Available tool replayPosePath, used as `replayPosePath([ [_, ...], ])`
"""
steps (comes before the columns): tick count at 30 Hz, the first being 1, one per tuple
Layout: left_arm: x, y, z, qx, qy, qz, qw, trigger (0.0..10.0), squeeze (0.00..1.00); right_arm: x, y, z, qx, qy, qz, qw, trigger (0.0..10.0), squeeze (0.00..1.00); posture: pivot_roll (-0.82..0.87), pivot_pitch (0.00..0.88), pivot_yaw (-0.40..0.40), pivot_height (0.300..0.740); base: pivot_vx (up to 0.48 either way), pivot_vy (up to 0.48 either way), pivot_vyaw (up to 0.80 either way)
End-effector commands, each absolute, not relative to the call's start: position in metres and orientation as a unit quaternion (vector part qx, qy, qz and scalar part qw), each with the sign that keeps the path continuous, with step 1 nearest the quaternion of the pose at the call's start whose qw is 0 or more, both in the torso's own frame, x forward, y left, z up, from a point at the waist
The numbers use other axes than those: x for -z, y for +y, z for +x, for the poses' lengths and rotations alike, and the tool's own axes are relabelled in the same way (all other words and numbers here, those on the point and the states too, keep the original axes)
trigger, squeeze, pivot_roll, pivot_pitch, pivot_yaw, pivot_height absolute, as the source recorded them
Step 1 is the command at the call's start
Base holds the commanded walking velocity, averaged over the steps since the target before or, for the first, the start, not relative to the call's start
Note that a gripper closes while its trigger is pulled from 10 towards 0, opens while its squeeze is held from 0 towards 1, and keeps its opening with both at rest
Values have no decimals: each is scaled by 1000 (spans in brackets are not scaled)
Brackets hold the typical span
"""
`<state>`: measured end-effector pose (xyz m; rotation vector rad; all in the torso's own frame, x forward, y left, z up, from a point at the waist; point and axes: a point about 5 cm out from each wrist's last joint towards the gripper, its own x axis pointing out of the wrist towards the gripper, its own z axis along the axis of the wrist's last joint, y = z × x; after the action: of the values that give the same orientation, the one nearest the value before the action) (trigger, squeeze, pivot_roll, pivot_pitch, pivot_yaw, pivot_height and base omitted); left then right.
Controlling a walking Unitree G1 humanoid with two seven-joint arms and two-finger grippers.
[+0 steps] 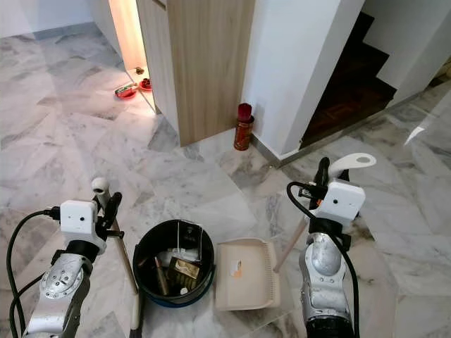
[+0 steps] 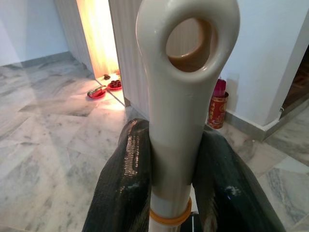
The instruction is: Sweep floor
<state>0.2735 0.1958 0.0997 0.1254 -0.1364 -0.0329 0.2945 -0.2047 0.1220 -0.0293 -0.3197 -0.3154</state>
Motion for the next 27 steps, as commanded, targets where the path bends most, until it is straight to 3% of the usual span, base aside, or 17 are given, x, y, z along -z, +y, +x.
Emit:
replayPosePath([
  [1, -112, 189, 278, 28, -104, 55, 993, 10000, 0, -126, -208, 293, 162, -174, -9, 971, 10000, 0, 178, 84, -83, 740, -289, 0, 0],
  [27, -113, 191, 279, 23, -105, 57, 993, 10000, 0, -125, -209, 295, 165, -169, -7, 972, 10000, 0, 179, 114, -85, 740, -324, 0, 0],
])
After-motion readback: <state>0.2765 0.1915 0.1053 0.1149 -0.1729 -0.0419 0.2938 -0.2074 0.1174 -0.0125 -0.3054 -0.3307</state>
